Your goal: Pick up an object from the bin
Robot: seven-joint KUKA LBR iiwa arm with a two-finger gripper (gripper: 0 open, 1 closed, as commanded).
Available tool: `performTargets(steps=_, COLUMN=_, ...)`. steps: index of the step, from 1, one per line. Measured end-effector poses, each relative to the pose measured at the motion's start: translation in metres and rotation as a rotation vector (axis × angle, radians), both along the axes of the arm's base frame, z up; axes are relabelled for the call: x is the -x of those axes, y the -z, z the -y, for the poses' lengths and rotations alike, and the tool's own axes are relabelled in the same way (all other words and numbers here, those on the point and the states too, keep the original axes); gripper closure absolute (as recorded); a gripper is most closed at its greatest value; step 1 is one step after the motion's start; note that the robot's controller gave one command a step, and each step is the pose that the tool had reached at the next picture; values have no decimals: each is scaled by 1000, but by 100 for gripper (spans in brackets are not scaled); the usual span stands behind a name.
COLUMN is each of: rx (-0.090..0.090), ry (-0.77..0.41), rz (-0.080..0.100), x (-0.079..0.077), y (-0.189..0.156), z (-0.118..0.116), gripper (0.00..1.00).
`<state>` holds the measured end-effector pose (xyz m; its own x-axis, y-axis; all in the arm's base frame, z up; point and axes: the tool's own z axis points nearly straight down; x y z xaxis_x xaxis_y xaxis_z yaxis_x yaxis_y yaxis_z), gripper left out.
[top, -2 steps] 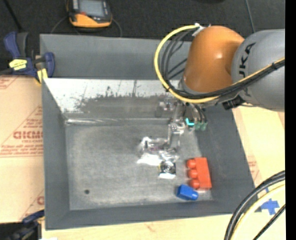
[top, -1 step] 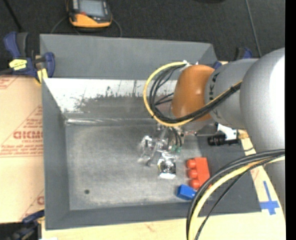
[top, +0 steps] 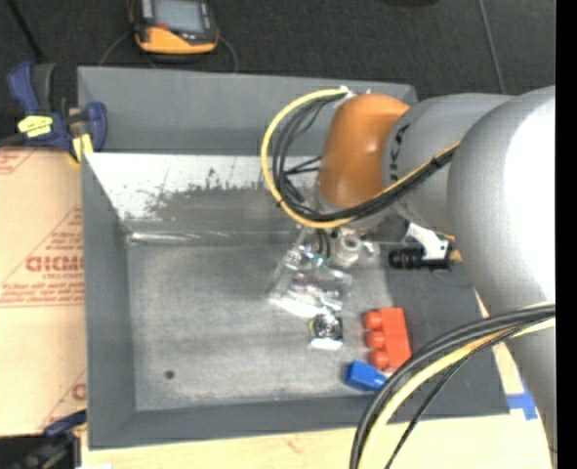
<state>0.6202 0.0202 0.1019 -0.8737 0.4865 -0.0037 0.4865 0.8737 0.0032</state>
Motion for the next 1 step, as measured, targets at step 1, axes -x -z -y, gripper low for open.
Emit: performTargets(steps=1, rx=3, ry=-103, rz=-3, x=35, y=-7, z=15, gripper=0)
